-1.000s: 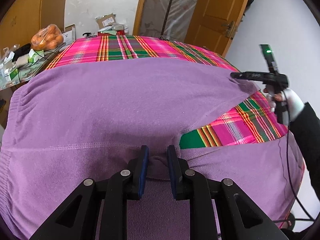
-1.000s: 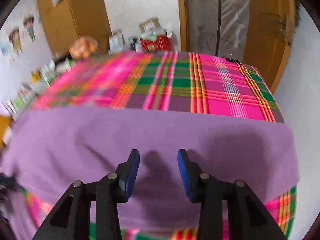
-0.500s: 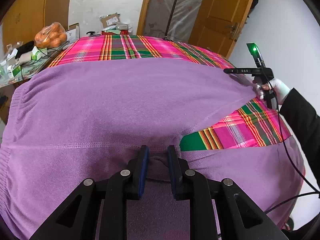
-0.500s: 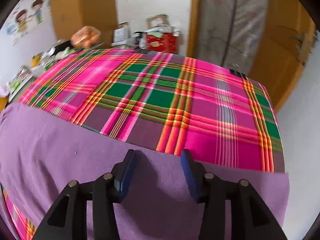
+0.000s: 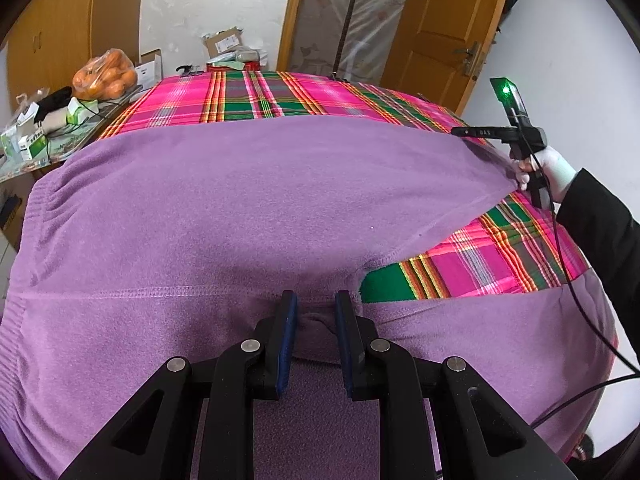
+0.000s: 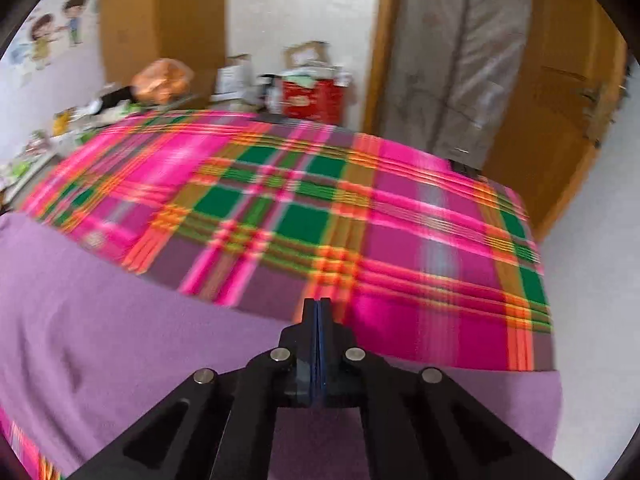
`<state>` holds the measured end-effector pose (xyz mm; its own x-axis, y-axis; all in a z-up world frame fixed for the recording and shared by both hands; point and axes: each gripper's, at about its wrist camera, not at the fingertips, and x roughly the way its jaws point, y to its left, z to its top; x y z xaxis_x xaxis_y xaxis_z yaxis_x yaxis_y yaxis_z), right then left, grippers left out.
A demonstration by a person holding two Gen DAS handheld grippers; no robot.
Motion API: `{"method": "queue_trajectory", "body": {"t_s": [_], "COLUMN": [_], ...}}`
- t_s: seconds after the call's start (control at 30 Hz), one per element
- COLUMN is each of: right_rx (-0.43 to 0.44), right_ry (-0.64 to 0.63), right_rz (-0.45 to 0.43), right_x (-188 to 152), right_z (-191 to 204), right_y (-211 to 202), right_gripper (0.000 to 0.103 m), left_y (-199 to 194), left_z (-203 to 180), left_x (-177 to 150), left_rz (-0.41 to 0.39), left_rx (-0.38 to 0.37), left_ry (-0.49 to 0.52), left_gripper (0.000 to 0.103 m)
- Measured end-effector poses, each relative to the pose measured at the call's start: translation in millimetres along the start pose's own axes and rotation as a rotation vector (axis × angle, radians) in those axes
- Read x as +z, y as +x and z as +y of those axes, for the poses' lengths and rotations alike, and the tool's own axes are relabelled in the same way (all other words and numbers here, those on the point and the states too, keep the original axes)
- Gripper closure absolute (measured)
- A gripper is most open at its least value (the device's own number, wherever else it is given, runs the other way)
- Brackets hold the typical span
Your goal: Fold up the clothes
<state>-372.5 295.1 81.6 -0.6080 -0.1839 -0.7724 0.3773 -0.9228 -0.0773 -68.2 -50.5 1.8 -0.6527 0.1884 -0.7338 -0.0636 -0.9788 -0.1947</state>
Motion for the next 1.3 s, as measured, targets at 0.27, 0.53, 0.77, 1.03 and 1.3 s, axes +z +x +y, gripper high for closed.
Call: {"method": "queue_trajectory", "body": {"t_s": [0.27, 0.53, 0.77, 1.03, 1.3], "right_rx": [0.152, 0.184, 0.213, 0.386, 0.375], "right_ry": [0.059, 0.052, 0.149, -0.002, -0.109], "right_rz": [-0.042, 0.048, 0.008, -0.022, 0.003], "right_x": [-22.0, -57.4, -73.0, -83.4, -94.3], "right_z": [12.2, 47.3, 77.0, 186.1, 222.0], "right_y": [-51.1, -49.8, -96.4, -114.1, -95.8], "right_gripper": [0.094, 0.093, 0.081, 0.081, 0.078], "left_y": [-0.4, -0.4, 0.4, -39.7, -46.8], "left_z": [2.6, 3.2, 2.6, 24.0, 46.9], "left_x": [-0.1, 0.4, 1.6, -1.7, -22.6], "left_rz": [-0.002, -0.002, -0.002, -0.104, -0.073], "left_rx": [-0.014, -0.013, -0.014, -0.039, 0.131], "left_ry": [-0.014, -0.014, -0.016, -0.110, -0.125], "left_gripper": [0.083, 0.083, 0.083, 0.083, 0.083]}}
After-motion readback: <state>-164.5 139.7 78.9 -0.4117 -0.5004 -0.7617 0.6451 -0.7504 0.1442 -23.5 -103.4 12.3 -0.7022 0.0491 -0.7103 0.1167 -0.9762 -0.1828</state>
